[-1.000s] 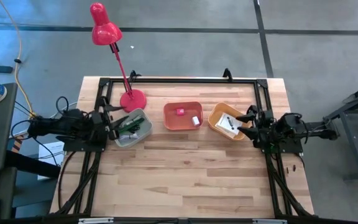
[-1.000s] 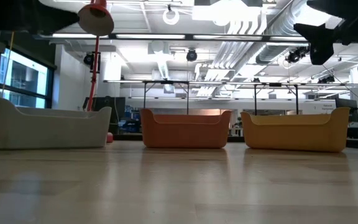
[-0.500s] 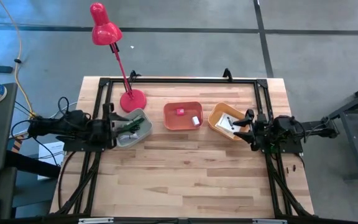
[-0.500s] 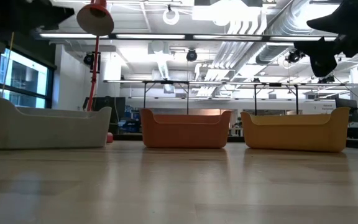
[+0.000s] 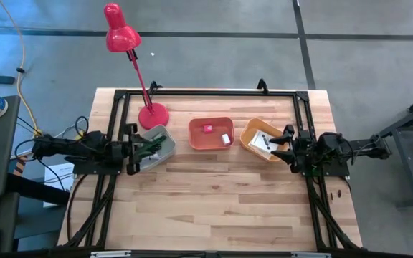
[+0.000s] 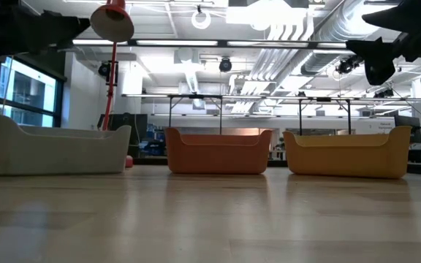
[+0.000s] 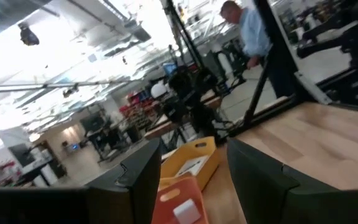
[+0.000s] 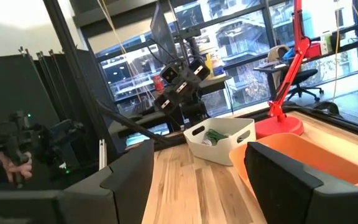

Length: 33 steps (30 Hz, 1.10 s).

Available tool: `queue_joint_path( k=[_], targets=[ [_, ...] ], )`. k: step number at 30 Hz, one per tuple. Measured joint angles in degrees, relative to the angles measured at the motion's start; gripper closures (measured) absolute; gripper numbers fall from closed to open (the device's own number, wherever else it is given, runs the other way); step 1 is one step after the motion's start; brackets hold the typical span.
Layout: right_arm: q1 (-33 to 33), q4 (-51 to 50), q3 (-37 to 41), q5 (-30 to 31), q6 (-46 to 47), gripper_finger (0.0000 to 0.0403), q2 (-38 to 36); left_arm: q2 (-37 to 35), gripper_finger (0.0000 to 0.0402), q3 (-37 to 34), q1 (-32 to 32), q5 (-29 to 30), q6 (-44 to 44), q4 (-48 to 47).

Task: Pick and place items into bin
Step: Return to Home Position

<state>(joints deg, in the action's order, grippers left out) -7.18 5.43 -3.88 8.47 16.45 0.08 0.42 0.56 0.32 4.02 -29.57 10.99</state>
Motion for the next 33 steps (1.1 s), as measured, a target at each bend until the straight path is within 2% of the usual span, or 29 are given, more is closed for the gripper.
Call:
queue_joint_path(
  k=[7, 15, 20, 33],
  targets=[
    [0.02, -0.91, 0.0, 0.33, 0.17, 0.0164, 0.0, -0.01, 0.0229, 0.0, 0.02, -2.0, -1.74, -0.3],
    [0.02, -8.52, -0.02, 0.92, 3.1, 0.0163, -0.02, -0.01, 0.0229, 0.0, 0.0, -4.64, -0.12, -4.32],
    [0.01, -13.06, -0.1, 5.15, 3.57, 0.0164, 0.0, -0.02, 0.0229, 0.0, 0.0, -4.57, -0.14, -6.26],
    [0.02, -13.22, -0.11, 6.23, -6.27, 0.0166, 0.0, -0.03, 0.0229, 0.0, 0.02, -7.64, -10.11, -9.45]
  ],
)
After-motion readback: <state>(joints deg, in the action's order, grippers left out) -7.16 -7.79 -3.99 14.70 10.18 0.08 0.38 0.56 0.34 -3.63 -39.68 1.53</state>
